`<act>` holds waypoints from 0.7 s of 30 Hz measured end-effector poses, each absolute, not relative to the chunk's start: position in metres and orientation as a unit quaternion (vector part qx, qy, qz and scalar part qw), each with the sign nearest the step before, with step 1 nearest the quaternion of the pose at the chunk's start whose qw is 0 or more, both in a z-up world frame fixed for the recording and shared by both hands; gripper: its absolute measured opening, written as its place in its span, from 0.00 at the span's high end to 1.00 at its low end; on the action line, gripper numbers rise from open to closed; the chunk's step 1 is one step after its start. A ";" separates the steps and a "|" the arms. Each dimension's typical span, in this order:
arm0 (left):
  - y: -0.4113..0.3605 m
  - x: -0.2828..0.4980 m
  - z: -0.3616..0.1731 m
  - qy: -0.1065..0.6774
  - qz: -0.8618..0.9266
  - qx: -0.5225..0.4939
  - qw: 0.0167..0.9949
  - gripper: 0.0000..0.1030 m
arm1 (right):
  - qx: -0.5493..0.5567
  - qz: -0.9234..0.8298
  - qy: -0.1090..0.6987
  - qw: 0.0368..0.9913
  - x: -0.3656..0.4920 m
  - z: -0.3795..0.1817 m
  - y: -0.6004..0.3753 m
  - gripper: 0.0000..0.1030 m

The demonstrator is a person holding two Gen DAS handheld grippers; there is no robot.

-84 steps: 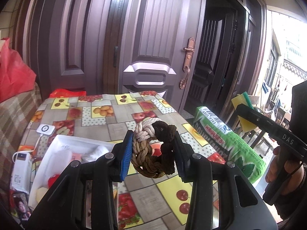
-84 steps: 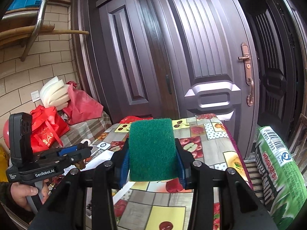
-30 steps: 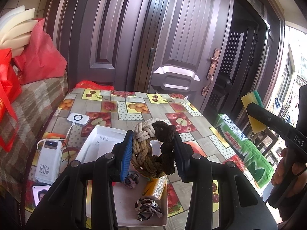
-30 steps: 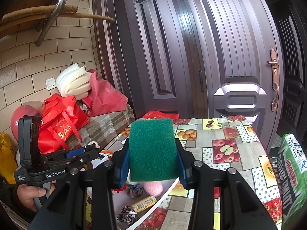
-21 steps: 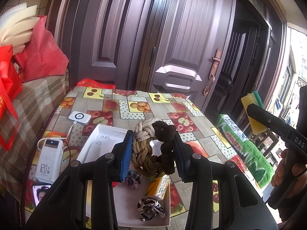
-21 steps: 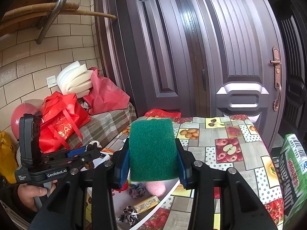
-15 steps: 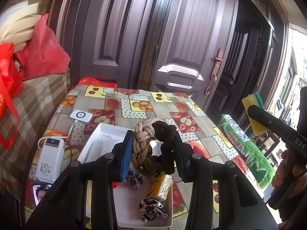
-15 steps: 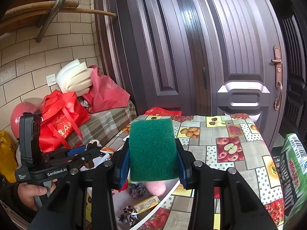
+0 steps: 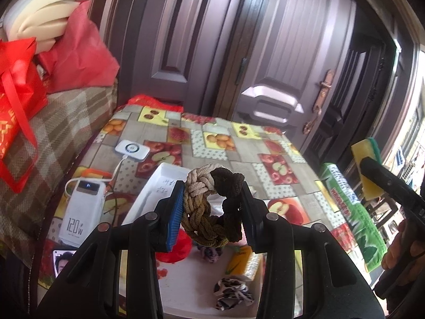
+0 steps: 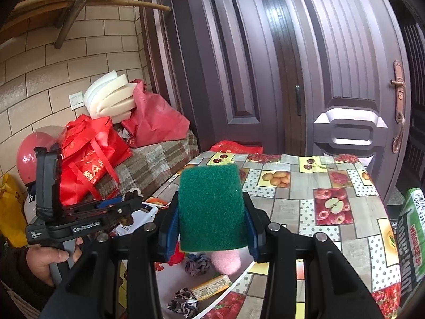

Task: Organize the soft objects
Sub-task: 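Lift and carry the rope ball and scouring sponge over the white tray with both tools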

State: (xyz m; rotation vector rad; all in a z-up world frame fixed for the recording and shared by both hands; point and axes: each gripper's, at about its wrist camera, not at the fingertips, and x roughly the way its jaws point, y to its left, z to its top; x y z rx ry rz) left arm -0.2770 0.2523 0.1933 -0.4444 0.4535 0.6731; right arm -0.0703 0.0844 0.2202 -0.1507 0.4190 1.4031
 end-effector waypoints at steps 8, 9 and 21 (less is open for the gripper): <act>0.267 -0.267 0.173 0.247 0.326 -0.222 0.885 0.62 | -0.091 0.653 0.213 0.722 -0.072 0.205 0.106 0.59; 0.268 -0.266 0.171 0.249 0.327 -0.223 0.884 0.62 | -0.096 0.654 0.215 0.719 -0.073 0.202 0.110 0.59; 0.291 -0.250 0.136 0.288 0.324 -0.245 0.867 0.62 | -0.138 0.663 0.266 0.686 -0.074 0.164 0.166 0.59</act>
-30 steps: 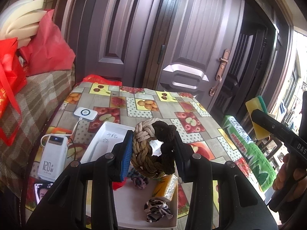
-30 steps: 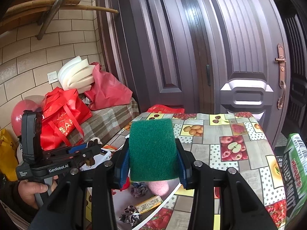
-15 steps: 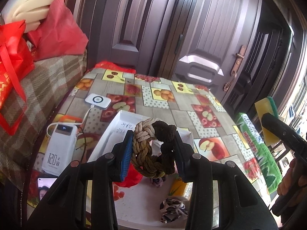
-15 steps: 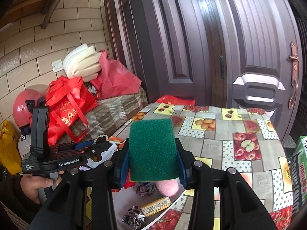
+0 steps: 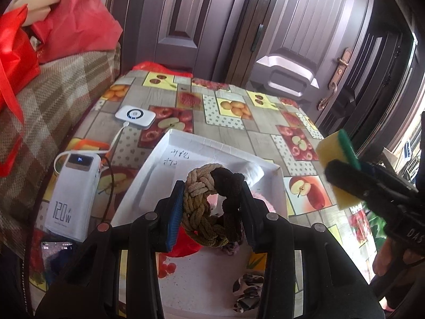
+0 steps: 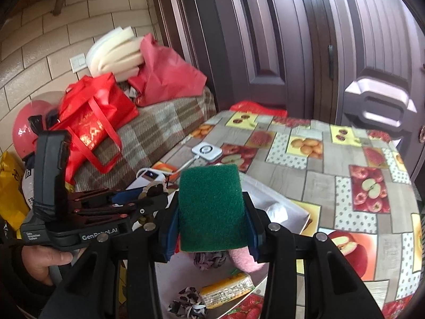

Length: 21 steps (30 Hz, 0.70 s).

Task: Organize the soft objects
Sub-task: 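Lift and carry the rope ball and scouring sponge over the white tray with both tools, then release the rope ball into the tray with the left tool while the right tool releases the scouring sponge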

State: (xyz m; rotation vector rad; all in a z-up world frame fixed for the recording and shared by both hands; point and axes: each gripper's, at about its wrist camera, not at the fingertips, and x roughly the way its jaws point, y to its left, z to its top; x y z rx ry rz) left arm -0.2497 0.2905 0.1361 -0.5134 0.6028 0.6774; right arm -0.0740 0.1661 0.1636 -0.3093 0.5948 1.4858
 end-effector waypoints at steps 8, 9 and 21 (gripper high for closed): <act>0.300 -0.234 0.110 0.324 0.318 -0.255 0.854 0.62 | -0.150 0.647 0.310 0.680 -0.068 0.134 0.196 0.59; 0.300 -0.232 0.107 0.329 0.319 -0.255 0.852 0.62 | -0.152 0.646 0.311 0.681 -0.068 0.132 0.197 0.59; 0.310 -0.231 0.090 0.350 0.358 -0.249 0.829 0.01 | -0.159 0.615 0.335 0.696 -0.062 0.113 0.207 0.00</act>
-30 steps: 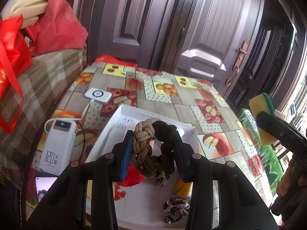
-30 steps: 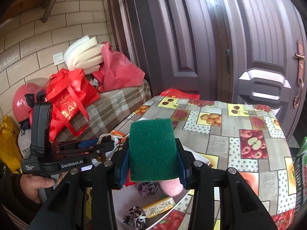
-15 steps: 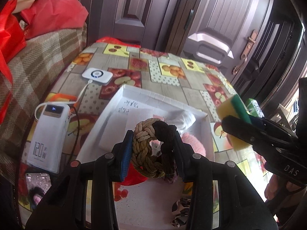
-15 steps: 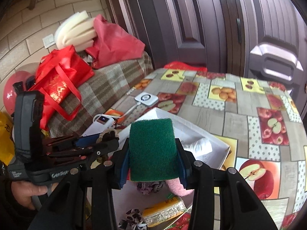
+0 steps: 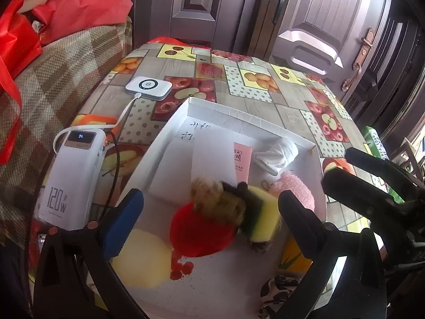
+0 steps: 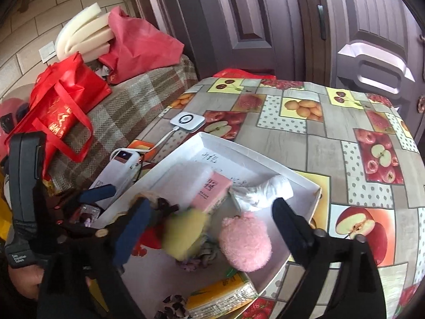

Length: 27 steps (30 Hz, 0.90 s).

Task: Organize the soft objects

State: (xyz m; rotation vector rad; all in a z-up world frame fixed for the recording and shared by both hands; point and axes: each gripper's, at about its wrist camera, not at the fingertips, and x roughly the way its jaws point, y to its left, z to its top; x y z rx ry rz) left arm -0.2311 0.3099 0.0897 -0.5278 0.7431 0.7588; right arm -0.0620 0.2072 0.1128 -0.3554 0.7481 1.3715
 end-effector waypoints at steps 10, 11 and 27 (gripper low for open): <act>0.305 -0.235 0.096 0.349 0.367 -0.251 0.825 0.01 | -0.141 0.606 0.323 0.713 -0.061 0.124 0.196 0.00; 0.304 -0.236 0.099 0.345 0.369 -0.250 0.826 0.01 | -0.137 0.607 0.320 0.715 -0.062 0.127 0.193 0.00; 0.251 -0.251 0.175 0.275 0.369 -0.196 0.866 0.01 | -0.091 0.598 0.181 0.776 -0.076 0.199 0.123 0.00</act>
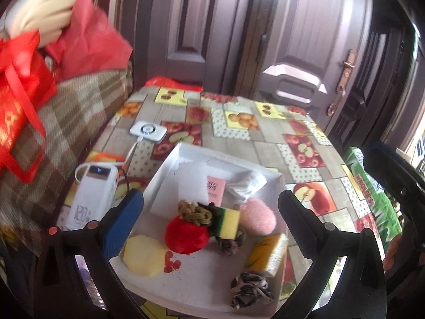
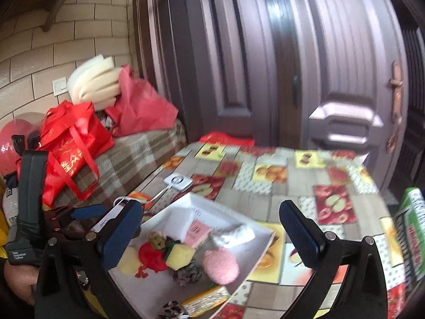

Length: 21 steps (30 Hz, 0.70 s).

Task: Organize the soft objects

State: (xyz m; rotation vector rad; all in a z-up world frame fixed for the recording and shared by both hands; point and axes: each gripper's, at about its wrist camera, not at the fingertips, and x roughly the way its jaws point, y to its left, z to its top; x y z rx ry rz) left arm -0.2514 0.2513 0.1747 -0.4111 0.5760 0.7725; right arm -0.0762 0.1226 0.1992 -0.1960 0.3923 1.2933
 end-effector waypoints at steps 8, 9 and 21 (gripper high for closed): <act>0.214 -0.244 0.209 0.278 0.381 -0.149 0.869 0.01 | -0.076 0.504 0.121 0.852 -0.074 0.228 0.080 0.00; 0.210 -0.243 0.213 0.279 0.383 -0.151 0.868 0.01 | -0.078 0.497 0.125 0.855 -0.071 0.229 0.078 0.00; 0.147 -0.228 0.247 0.260 0.459 -0.112 0.842 0.01 | -0.064 0.474 0.123 0.869 -0.053 0.247 0.023 0.00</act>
